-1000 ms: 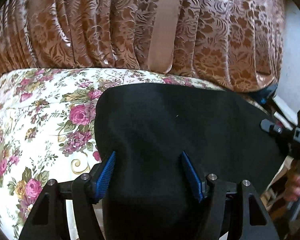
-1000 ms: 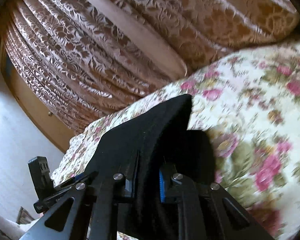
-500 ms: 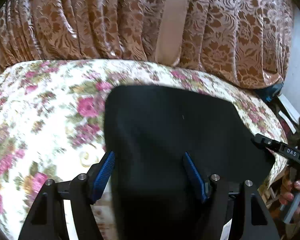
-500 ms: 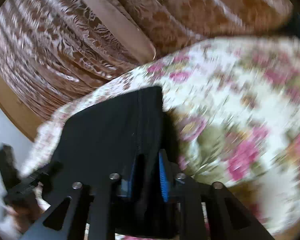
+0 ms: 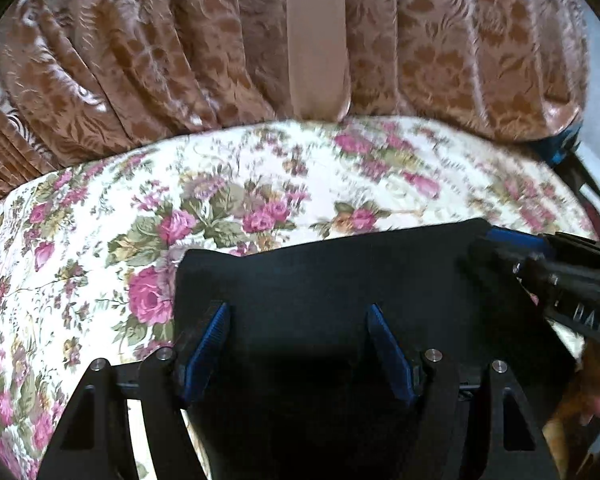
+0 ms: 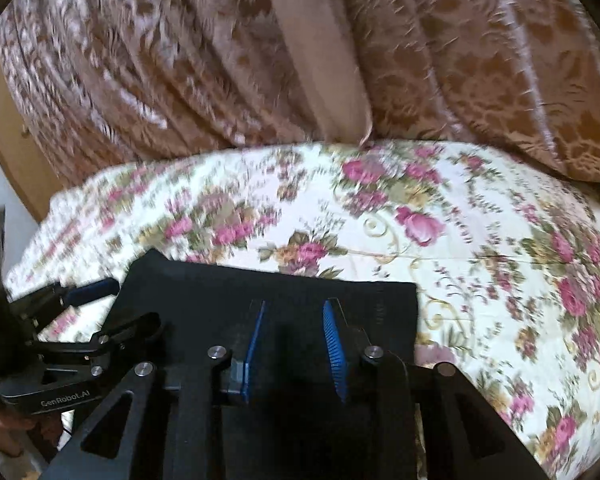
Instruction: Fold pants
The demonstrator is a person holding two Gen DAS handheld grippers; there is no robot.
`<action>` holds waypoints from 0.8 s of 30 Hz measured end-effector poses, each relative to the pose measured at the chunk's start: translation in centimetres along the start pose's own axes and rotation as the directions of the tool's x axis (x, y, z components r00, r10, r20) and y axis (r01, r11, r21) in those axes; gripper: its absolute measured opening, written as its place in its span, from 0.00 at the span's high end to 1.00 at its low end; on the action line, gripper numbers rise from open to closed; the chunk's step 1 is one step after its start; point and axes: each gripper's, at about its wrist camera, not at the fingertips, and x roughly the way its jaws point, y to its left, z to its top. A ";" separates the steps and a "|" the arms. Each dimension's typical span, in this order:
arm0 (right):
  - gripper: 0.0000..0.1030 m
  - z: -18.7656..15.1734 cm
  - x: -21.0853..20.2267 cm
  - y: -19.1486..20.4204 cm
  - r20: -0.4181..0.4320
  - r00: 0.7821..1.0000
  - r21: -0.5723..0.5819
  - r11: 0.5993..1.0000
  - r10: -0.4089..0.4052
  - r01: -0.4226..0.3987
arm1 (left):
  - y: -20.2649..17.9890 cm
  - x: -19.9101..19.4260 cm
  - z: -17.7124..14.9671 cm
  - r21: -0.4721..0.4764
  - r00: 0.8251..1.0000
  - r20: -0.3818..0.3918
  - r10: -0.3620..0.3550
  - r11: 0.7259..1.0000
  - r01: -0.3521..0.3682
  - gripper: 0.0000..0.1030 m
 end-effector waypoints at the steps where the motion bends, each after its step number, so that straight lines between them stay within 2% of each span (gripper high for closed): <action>1: 0.71 -0.2 0.9 0.1 -0.018 1.000 -0.009 1.000 -0.006 0.006 | -0.1 0.8 0.0 0.007 1.000 -0.010 0.014 1.000 -0.014 0.30; 4: 0.71 -1.3 3.4 -0.7 -0.056 0.998 -0.014 0.999 -0.036 0.035 | 0.0 2.6 -0.3 0.002 1.000 -0.018 0.020 1.000 -0.020 0.26; 8: 0.72 -2.3 4.3 -2.4 -0.005 1.000 0.044 0.999 0.000 0.000 | 0.0 4.3 -0.2 -0.008 1.000 -0.016 0.018 1.000 -0.018 0.18; 12: 0.72 -2.1 5.5 -2.8 0.008 1.000 0.056 0.998 -0.018 0.018 | 1.0 5.6 0.2 -0.068 0.999 -0.036 -0.020 0.998 0.018 0.17; 19: 0.72 -2.4 5.6 -3.2 0.040 0.999 0.082 0.997 -0.004 0.000 | 0.7 5.2 -0.4 -0.058 1.000 -0.005 -0.011 0.998 0.011 0.17; 24: 0.71 -2.7 5.3 -2.6 0.061 0.998 0.058 0.998 -0.029 0.025 | 0.6 4.7 -0.8 -0.056 1.000 0.016 0.005 0.998 -0.004 0.17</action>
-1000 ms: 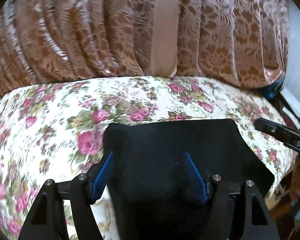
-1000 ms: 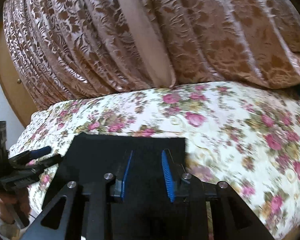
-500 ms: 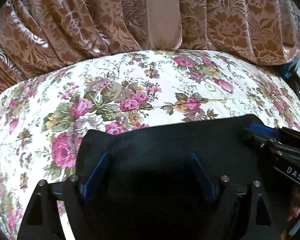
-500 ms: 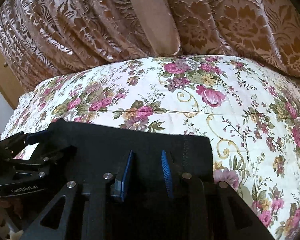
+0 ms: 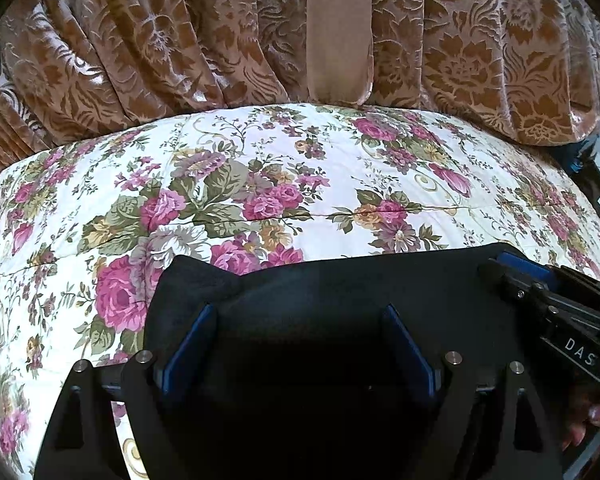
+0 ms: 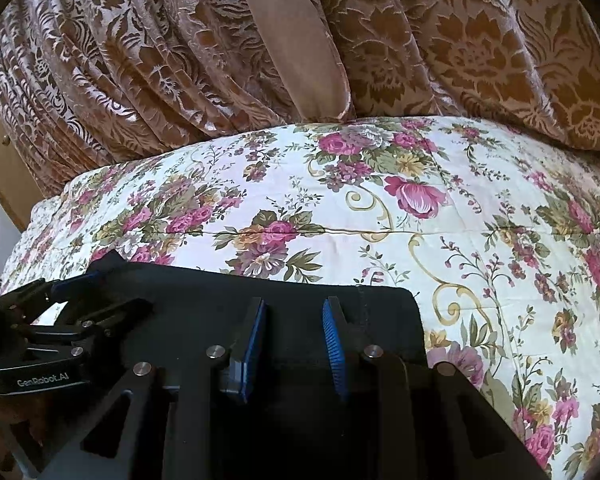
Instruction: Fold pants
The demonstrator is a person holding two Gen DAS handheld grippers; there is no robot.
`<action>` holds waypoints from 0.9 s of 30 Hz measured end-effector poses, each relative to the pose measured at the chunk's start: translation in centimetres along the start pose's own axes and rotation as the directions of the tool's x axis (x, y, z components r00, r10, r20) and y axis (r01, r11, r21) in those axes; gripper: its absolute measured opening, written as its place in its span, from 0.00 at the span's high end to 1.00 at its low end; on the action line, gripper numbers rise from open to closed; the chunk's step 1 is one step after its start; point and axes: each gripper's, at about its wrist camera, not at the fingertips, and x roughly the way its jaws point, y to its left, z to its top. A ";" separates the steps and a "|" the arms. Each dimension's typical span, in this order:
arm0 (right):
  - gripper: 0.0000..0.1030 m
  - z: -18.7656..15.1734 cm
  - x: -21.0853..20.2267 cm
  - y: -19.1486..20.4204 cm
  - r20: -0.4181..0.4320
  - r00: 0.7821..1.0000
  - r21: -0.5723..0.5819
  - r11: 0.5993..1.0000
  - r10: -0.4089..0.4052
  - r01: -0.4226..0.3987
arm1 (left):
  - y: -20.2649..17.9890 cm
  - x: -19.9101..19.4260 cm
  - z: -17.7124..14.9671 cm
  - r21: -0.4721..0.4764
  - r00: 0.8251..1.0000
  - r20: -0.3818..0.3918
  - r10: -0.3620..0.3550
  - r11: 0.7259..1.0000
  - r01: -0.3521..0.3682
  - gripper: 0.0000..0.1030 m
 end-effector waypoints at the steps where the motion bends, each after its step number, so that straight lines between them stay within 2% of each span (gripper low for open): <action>1: 0.71 0.0 0.0 0.0 0.003 1.000 -0.003 1.000 -0.001 0.001 | 0.0 -0.2 -0.1 -0.002 1.000 0.006 0.003 1.000 -0.003 0.17; 7: 0.71 -0.5 -1.1 -0.2 0.047 0.999 0.007 1.000 0.009 -0.009 | 0.0 -1.7 -1.1 0.000 0.999 0.036 0.029 1.000 -0.029 0.17; 12: 0.70 -1.5 -4.0 -0.4 0.085 0.996 0.029 0.999 0.018 -0.020 | 0.1 -3.2 -2.3 -0.022 0.998 0.048 0.042 0.999 -0.041 0.17; 19: 0.70 -4.8 -6.6 1.1 0.108 0.992 -0.060 0.996 -0.062 0.069 | 0.0 -4.9 -4.2 -0.030 0.997 0.066 0.045 0.999 -0.044 0.17; 27: 0.68 -6.8 -7.8 0.6 0.106 0.992 -0.036 0.997 -0.069 0.073 | 0.3 -6.2 -6.0 -0.043 0.996 0.076 0.045 0.998 -0.041 0.14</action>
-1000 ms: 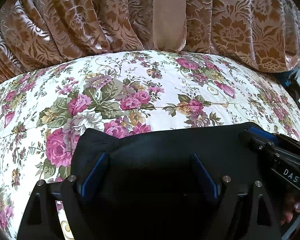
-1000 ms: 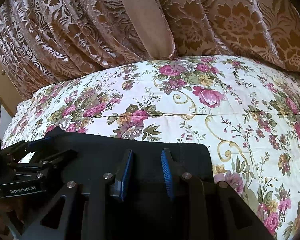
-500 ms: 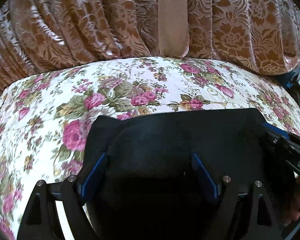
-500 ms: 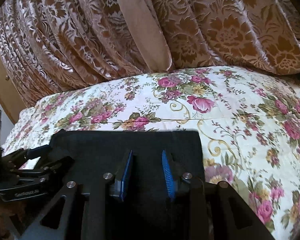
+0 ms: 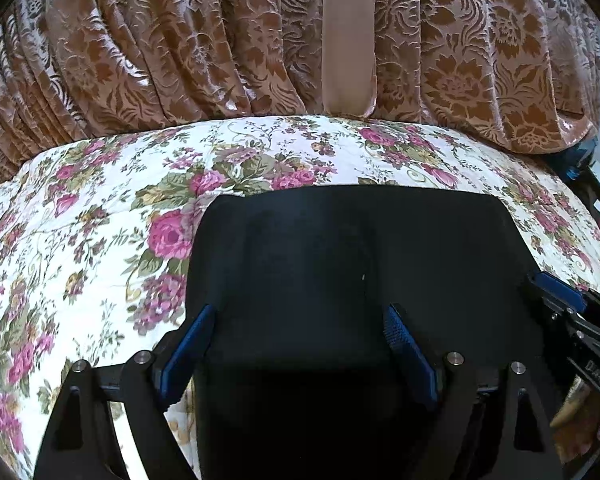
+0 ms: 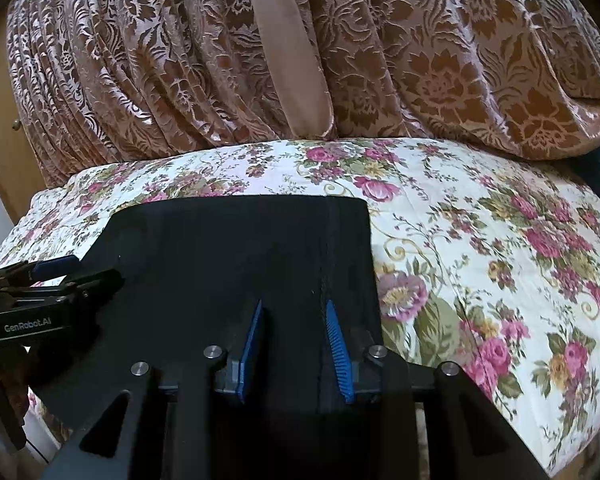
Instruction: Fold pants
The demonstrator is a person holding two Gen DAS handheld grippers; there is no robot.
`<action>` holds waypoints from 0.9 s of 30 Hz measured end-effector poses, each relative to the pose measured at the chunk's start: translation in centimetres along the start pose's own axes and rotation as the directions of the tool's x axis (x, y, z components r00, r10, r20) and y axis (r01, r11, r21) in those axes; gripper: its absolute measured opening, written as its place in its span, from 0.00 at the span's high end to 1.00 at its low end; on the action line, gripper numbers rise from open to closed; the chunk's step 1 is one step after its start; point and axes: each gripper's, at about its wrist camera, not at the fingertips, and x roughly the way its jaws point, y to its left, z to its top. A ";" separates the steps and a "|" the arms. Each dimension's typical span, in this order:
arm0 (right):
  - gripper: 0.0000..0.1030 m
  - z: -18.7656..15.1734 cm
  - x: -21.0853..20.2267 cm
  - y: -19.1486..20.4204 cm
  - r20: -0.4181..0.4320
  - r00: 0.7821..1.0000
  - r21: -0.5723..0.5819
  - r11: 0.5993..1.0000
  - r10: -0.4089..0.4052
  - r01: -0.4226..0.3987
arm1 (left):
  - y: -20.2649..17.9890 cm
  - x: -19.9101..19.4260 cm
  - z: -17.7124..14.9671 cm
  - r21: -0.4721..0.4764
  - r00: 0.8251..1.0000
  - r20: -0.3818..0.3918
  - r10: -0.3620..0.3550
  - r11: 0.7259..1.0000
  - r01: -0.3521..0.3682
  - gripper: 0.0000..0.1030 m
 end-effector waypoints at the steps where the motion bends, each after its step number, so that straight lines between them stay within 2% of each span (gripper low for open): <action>1: 0.67 -0.2 -0.2 0.0 -0.001 1.000 0.004 1.000 -0.001 0.001 | 0.3 -0.2 -0.4 -0.014 1.000 -0.005 -0.008 1.000 0.007 0.12; 3: 0.66 -0.5 -0.6 -0.2 -0.004 1.000 0.008 1.000 -0.002 0.002 | 0.9 -0.4 -1.1 -0.045 0.999 -0.016 -0.028 0.999 0.027 0.11; 8: 0.61 -1.3 -1.8 -0.8 -0.006 1.000 0.021 1.000 -0.004 0.004 | 3.8 -1.9 -3.6 -0.171 0.988 -0.005 -0.152 0.974 0.149 0.11; 10: 0.46 -1.7 -2.2 -1.2 -0.016 1.000 0.032 0.999 -0.020 0.021 | 4.8 -2.3 -4.7 -0.202 0.979 0.007 -0.206 0.958 0.203 0.11; 12: 0.44 -2.2 -2.3 -1.9 -0.037 0.999 0.064 0.998 -0.010 0.012 | 5.8 -2.8 -5.9 -0.226 0.963 0.027 -0.269 0.936 0.268 0.11; 15: 0.40 -3.3 -2.4 -3.7 -0.048 0.995 0.184 0.980 0.086 -0.075 | 6.6 -2.7 -7.3 -0.247 0.937 0.029 -0.349 0.905 0.345 0.11; 18: 0.35 -4.3 -1.8 -5.5 -0.054 0.984 0.309 0.940 0.171 -0.146 | 7.2 -2.2 -8.0 -0.287 0.910 0.038 -0.412 0.868 0.405 0.11; 21: 0.33 -4.7 -0.7 -6.8 -0.061 0.963 0.406 0.888 0.261 -0.216 | 7.2 -1.7 -7.3 -0.277 0.887 0.026 -0.462 0.849 0.450 0.11; 22: 0.33 -4.8 -0.2 -7.2 -0.066 0.953 0.432 0.870 0.294 -0.239 | 7.2 -1.4 -7.0 -0.280 0.873 0.016 -0.488 0.836 0.473 0.11; 24: 0.33 -4.9 0.4 -7.6 -0.073 0.938 0.461 0.846 0.339 -0.270 | 7.4 -0.9 -6.9 -0.297 0.850 0.009 -0.527 0.810 0.505 0.11; 27: 0.30 -4.7 0.9 -7.3 -0.083 0.927 0.446 0.846 0.365 -0.292 | 7.5 -0.4 -7.0 -0.315 0.823 0.012 -0.569 0.779 0.543 0.11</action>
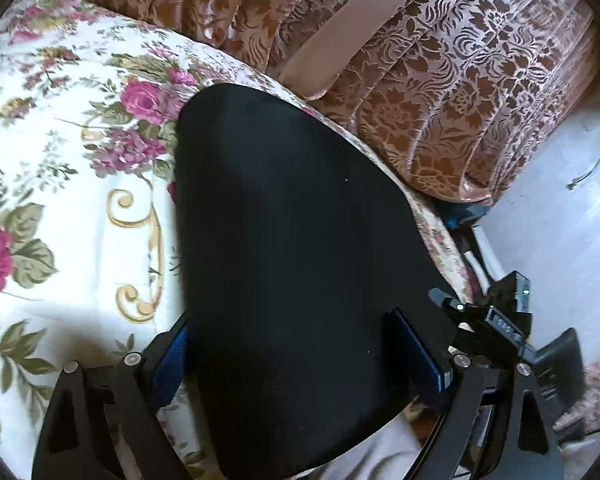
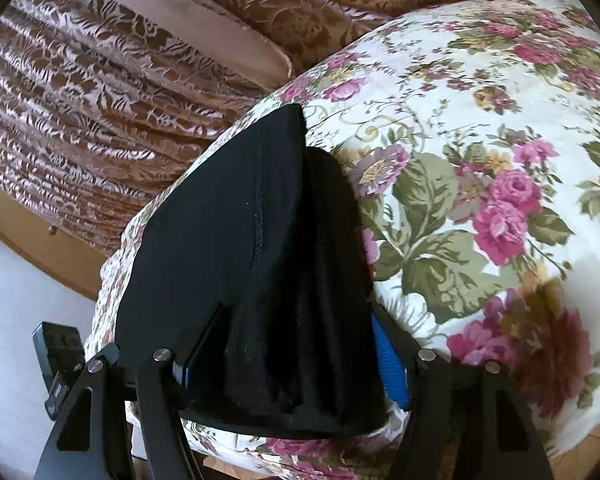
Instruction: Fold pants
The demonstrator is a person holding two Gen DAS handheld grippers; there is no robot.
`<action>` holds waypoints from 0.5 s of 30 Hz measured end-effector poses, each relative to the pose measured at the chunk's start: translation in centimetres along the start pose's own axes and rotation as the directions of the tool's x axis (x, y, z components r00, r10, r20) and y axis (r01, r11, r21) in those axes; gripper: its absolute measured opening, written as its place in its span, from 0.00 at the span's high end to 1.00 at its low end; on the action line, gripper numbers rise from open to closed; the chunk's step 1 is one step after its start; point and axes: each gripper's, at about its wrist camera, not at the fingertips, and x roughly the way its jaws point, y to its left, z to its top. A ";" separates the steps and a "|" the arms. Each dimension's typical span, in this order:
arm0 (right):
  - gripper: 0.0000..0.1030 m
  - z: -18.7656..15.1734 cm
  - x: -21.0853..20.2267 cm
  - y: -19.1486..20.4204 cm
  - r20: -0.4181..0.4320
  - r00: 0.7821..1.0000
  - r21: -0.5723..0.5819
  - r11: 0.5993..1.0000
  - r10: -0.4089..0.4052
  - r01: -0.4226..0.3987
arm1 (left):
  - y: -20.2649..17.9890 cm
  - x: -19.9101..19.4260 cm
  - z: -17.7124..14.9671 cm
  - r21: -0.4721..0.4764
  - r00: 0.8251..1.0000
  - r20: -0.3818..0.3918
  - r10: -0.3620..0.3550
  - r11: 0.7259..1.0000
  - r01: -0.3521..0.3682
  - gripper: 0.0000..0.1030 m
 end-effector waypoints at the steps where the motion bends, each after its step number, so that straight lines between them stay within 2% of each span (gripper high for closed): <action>1: 0.30 0.1 0.1 0.0 -0.002 1.000 -0.003 1.000 0.004 -0.004 | -0.1 0.2 0.0 0.005 1.000 -0.005 -0.009 1.000 0.009 0.11; 3: 0.30 0.3 0.4 0.0 -0.006 1.000 -0.005 1.000 0.010 -0.010 | -0.5 0.7 -0.1 0.026 1.000 -0.025 -0.017 1.000 0.018 0.11; 5: 0.30 0.4 0.7 0.3 -0.006 1.000 -0.021 1.000 0.007 -0.008 | -1.2 1.0 -0.2 0.062 1.000 -0.029 0.009 0.998 -0.007 0.13; 6: 0.31 0.5 0.7 0.5 -0.006 1.000 -0.033 0.999 0.003 -0.003 | -1.3 0.9 -0.2 0.068 1.000 -0.028 0.011 0.998 -0.009 0.17; 7: 0.35 0.6 0.8 0.7 -0.003 1.000 -0.046 0.999 -0.001 0.001 | -1.4 0.9 -0.1 0.074 1.000 -0.027 0.013 0.997 -0.011 0.27; 8: 0.38 0.5 0.7 1.0 0.003 1.000 -0.059 0.998 0.000 0.000 | -1.7 0.7 -0.1 0.092 0.999 -0.026 0.021 0.996 -0.018 0.33; 9: 0.45 0.4 0.4 1.1 0.010 1.000 -0.070 0.998 0.006 -0.006 | -2.2 0.7 -0.1 0.117 0.999 -0.021 0.036 0.993 -0.033 0.35; 10: 0.51 0.4 0.0 1.5 0.023 1.000 -0.089 0.996 0.016 -0.014 | -2.8 0.4 -0.1 0.155 0.998 -0.013 0.058 0.986 -0.055 0.39; 12: 0.54 0.5 -0.2 2.3 0.036 0.999 -0.125 0.992 0.004 0.001 | -4.1 -0.1 0.1 0.232 0.995 0.010 0.101 0.967 -0.101 0.44; 15: 0.56 0.9 -0.7 3.7 0.071 0.997 -0.181 0.983 -0.009 0.022 | -5.4 -1.3 1.1 0.297 0.991 0.074 0.115 0.946 -0.132 0.49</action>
